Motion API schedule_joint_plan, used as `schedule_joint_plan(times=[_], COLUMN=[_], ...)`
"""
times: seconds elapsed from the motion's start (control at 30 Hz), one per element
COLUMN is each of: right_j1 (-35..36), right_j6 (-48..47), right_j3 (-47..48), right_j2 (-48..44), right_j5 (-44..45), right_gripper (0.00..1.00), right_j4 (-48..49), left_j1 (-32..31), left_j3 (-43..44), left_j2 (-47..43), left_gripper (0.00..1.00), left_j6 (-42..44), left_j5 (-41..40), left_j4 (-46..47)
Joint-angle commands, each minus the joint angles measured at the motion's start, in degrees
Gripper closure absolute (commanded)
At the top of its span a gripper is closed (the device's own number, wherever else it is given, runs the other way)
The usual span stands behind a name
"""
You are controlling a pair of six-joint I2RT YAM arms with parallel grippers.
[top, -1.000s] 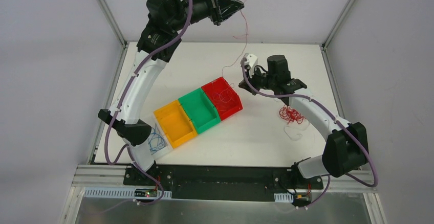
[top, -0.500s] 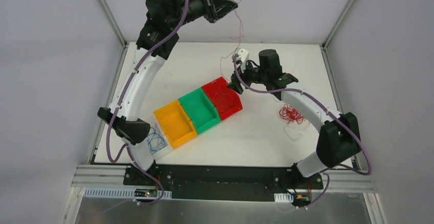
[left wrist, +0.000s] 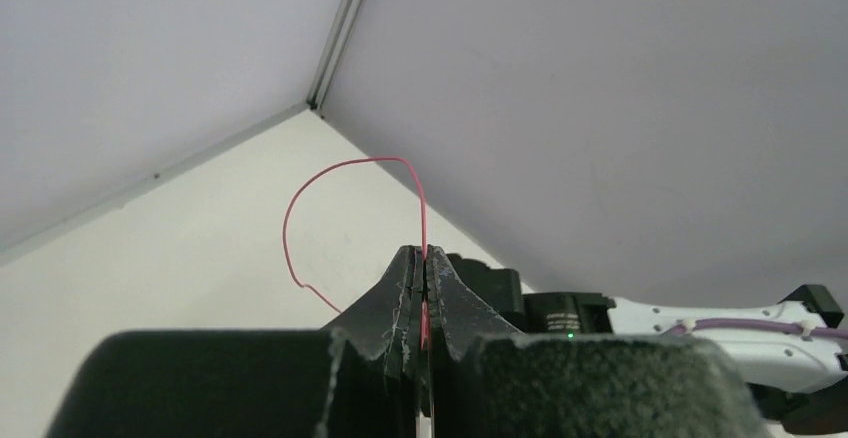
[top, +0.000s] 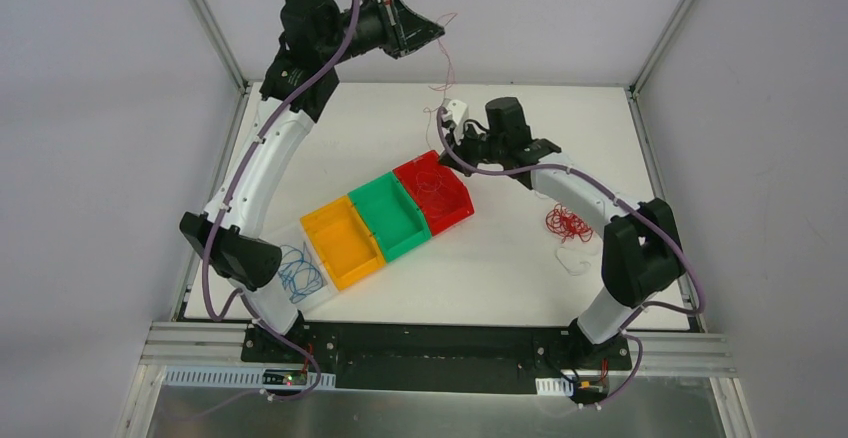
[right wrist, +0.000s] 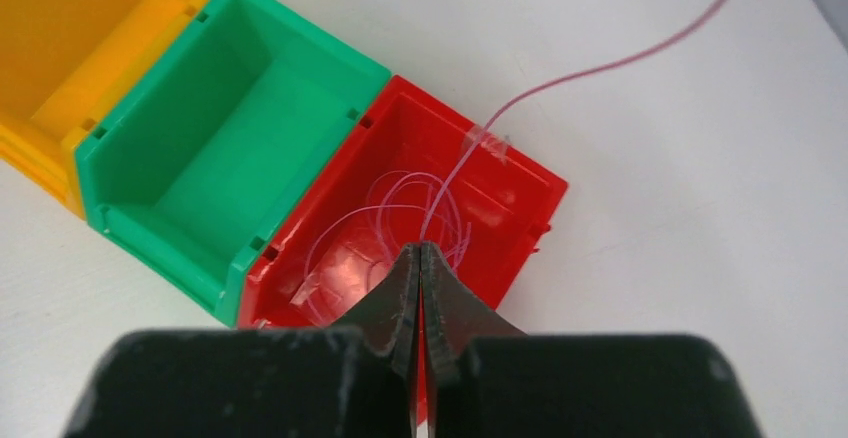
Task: Untangle the cables
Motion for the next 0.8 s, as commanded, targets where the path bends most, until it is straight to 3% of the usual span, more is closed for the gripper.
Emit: schedule_joint_plan(times=[0.0, 0.23, 0.4, 0.6, 0.77], right_j1=[2.1, 3.4, 3.3, 2.3, 2.1], right_j6=[1.8, 6.8, 7.1, 9.6, 10.5], right_j3=[-2.6, -7.3, -11.4, -12.6, -11.9], right_j2=[-4.4, -3.0, -1.3, -2.0, -2.7], right_j5=[-2.2, 1.0, 4.6, 5.8, 6.5], right_gripper=[1.00, 1.00, 0.98, 0.91, 0.76], right_j4=[-0.4, 2.4, 6.7, 6.3, 3.9], left_j1=[1.3, 1.6, 1.6, 1.6, 1.6], left_j3=[-8.3, -25.7, -38.7, -42.4, -42.8], left_j2=[-3.9, -6.8, -6.9, -0.2, 4.3], left_gripper=[1.00, 1.00, 1.00, 1.00, 1.00], left_j6=[0.1, 6.1, 11.2, 14.7, 16.0], left_j5=[6.1, 11.4, 10.3, 9.7, 7.1], left_j4=[2.8, 2.6, 2.2, 2.7, 2.9])
